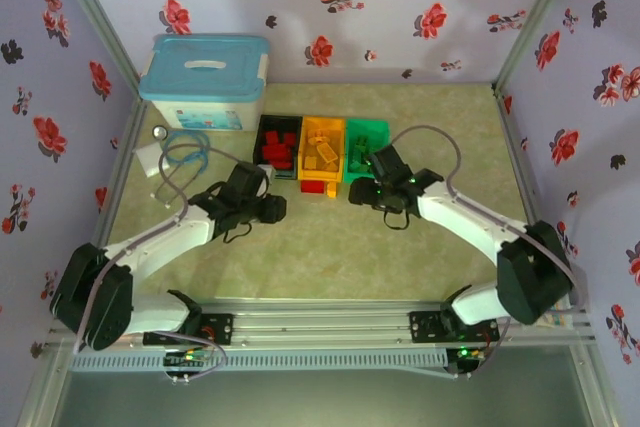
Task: Sort the legos into containers by color
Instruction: Pick up the lego from the center of the table.
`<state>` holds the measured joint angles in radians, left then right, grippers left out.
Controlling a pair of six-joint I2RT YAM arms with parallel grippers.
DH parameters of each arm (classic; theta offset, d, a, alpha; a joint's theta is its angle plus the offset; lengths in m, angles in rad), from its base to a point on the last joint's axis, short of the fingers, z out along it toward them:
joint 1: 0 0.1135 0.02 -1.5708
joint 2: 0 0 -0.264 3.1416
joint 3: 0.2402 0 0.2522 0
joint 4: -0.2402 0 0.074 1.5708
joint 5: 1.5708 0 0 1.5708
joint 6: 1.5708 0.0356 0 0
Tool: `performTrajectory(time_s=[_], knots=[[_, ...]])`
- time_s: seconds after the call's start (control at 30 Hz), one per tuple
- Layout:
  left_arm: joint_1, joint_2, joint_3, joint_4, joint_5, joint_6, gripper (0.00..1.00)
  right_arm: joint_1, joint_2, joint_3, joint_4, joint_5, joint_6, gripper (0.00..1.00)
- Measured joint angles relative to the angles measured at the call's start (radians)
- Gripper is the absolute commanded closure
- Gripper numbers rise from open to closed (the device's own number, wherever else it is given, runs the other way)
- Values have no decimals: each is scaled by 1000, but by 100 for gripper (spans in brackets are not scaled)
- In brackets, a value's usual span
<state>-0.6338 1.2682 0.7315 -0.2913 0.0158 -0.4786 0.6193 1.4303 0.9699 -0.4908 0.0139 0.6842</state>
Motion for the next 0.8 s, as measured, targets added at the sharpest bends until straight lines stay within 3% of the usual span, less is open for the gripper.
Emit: performTrajectory(time_s=[0.4, 0.8], knots=[[0, -171, -190, 12, -42, -91, 55, 42, 280, 256, -79, 0, -31, 33], [0, -230, -259, 19, -42, -131, 55, 69, 502, 452, -121, 0, -50, 38]])
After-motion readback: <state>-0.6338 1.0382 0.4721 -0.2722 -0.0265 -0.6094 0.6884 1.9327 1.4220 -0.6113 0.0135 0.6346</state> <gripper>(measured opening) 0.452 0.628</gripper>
